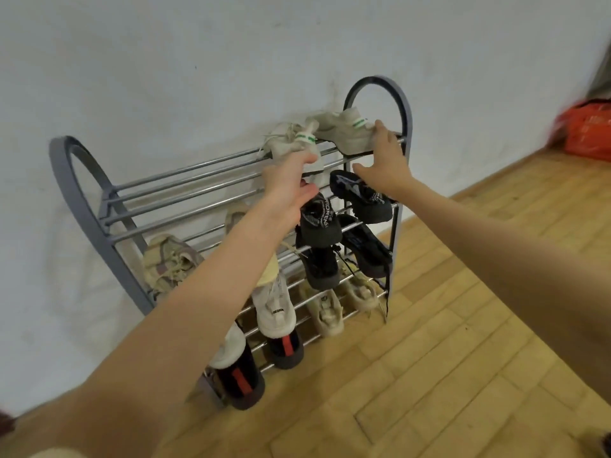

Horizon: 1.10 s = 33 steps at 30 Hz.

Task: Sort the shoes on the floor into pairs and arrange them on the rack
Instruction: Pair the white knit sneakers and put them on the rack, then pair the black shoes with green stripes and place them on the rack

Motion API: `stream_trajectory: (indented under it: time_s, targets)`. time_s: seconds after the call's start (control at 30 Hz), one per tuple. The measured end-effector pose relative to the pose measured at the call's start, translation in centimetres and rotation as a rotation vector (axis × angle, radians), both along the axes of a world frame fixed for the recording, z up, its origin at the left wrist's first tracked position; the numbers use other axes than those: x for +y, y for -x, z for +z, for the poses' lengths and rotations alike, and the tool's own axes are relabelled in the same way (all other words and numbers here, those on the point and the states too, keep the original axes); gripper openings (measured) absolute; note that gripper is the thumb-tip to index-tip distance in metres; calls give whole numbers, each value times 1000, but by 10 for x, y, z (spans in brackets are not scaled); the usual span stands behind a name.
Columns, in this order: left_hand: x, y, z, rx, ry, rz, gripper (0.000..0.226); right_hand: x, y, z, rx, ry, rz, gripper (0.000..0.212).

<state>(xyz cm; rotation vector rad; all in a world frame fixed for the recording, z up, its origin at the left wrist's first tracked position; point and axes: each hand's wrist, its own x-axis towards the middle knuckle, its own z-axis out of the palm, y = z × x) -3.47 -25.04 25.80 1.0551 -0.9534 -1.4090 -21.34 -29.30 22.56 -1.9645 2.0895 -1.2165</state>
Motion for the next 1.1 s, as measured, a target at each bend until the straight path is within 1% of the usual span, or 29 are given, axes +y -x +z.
stream_trajectory:
  time_s: [0.07,0.1,0.2,0.27,0.37,0.43,0.53,0.63,0.7,0.77,0.83,0.9,0.97,1.03,1.1]
  targets:
    - [16,1,-13,-150,110,74,64,20,3,-7,51,-18,5,83]
    - [26,3,-21,-226,167,115,61,31,5,-12,68,-28,4,81]
    - [56,11,-54,-391,233,167,40,70,19,-35,79,-81,9,74]
    - [70,19,-79,-478,231,108,25,99,32,-60,72,-150,23,69]
    - [88,40,-124,-618,185,-109,8,147,59,-114,66,-305,21,69]
    - [101,57,-155,-735,176,-247,8,183,81,-155,57,-429,-17,69]
    - [122,85,-198,-862,161,-452,18,243,114,-211,33,-626,-113,69]
    - [139,105,-234,-965,139,-617,15,305,146,-261,-1,-840,-181,69]
    - [149,116,-258,-1031,166,-713,30,347,169,-288,-32,-942,-227,68]
    - [157,120,-275,-1113,233,-806,45,385,185,-308,-37,-984,-258,65]
    - [168,125,-290,-1130,260,-869,50,420,197,-323,-49,-988,-309,68]
    - [178,127,-302,-1162,288,-914,52,450,203,-340,-13,-1008,-335,76]
    - [187,127,-314,-1209,344,-992,53,471,204,-359,56,-1078,-349,86]
    - [195,128,-323,-1244,384,-1073,53,484,203,-375,142,-1142,-352,95]
    - [203,130,-329,-1252,418,-1111,52,488,201,-389,170,-1155,-387,99]
